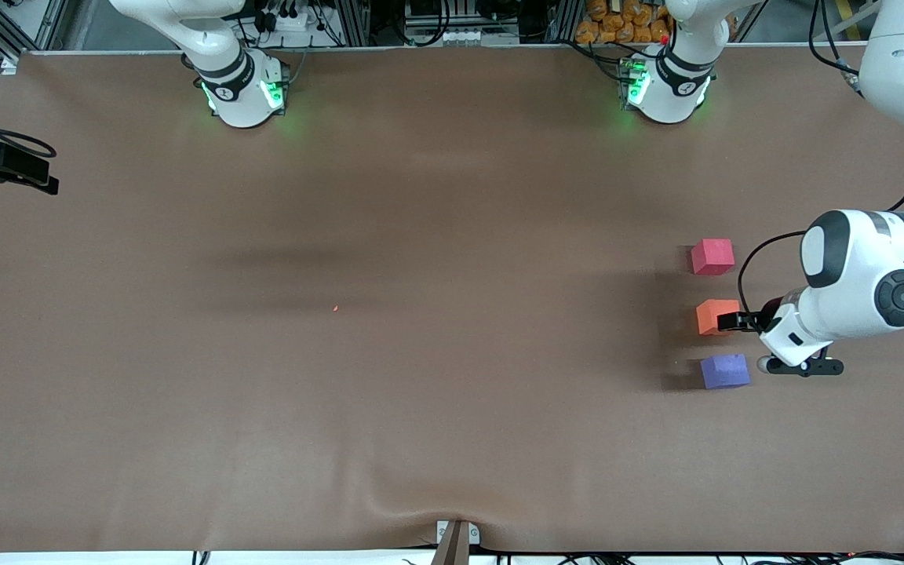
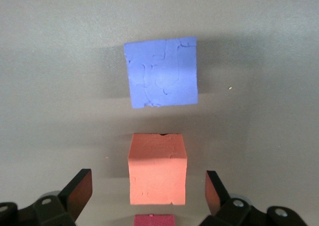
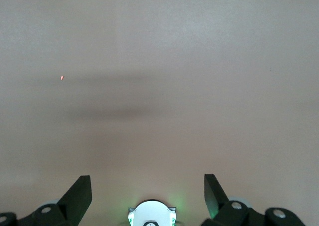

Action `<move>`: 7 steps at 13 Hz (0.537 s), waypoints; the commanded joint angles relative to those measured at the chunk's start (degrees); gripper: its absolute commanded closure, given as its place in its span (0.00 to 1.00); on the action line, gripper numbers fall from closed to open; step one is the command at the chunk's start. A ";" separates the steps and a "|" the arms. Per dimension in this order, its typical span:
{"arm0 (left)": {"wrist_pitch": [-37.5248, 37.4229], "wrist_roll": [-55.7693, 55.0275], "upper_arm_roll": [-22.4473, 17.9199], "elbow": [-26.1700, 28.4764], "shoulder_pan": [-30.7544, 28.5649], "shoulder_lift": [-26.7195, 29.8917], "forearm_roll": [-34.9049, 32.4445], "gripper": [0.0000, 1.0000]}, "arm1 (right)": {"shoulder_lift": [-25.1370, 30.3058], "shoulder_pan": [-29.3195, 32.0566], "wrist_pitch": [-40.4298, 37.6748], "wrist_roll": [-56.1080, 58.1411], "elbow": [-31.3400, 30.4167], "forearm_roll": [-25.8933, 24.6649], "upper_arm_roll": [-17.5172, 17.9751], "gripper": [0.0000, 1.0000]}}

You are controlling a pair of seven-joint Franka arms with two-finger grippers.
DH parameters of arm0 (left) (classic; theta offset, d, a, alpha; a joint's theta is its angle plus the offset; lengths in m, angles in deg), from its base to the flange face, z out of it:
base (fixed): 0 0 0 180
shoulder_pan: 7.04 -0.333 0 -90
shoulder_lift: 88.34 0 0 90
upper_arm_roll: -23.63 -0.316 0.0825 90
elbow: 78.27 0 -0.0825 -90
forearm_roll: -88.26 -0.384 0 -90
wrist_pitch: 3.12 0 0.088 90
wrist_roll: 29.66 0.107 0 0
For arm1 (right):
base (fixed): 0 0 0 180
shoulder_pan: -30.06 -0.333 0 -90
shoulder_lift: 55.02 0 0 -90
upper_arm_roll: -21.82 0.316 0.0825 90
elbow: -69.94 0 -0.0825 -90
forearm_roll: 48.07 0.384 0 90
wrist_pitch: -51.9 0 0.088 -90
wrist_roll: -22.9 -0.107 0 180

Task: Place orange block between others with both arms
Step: 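Open the left gripper and lift off the orange cube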

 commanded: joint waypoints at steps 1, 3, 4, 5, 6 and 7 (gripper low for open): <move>-5.23 0.48 0.73 -3.32 -0.30 0.84 -0.39 0.00 | -0.19 0.58 2.76 0.34 -1.04 -0.97 0.52 0.00; -8.22 0.48 0.73 -5.61 -0.13 0.84 -0.39 0.00 | -0.19 0.67 6.89 0.60 -2.98 -0.97 0.52 0.00; -9.01 0.48 0.73 -6.49 -0.13 0.84 -0.39 0.00 | -0.19 0.67 8.21 0.60 -3.77 -0.97 0.52 0.00; -9.63 0.48 0.73 -7.28 -0.04 0.84 -0.39 0.00 | -0.19 0.93 9.27 0.52 -4.74 -0.97 0.52 0.00; -10.25 0.48 0.73 -7.90 -0.04 0.84 -0.48 0.00 | -0.19 1.11 9.28 0.43 -5.36 -0.97 0.52 0.00; -10.60 0.48 0.73 -8.25 -0.04 0.84 -0.48 0.00 | -0.19 1.11 9.19 0.25 -5.71 -0.88 0.44 0.00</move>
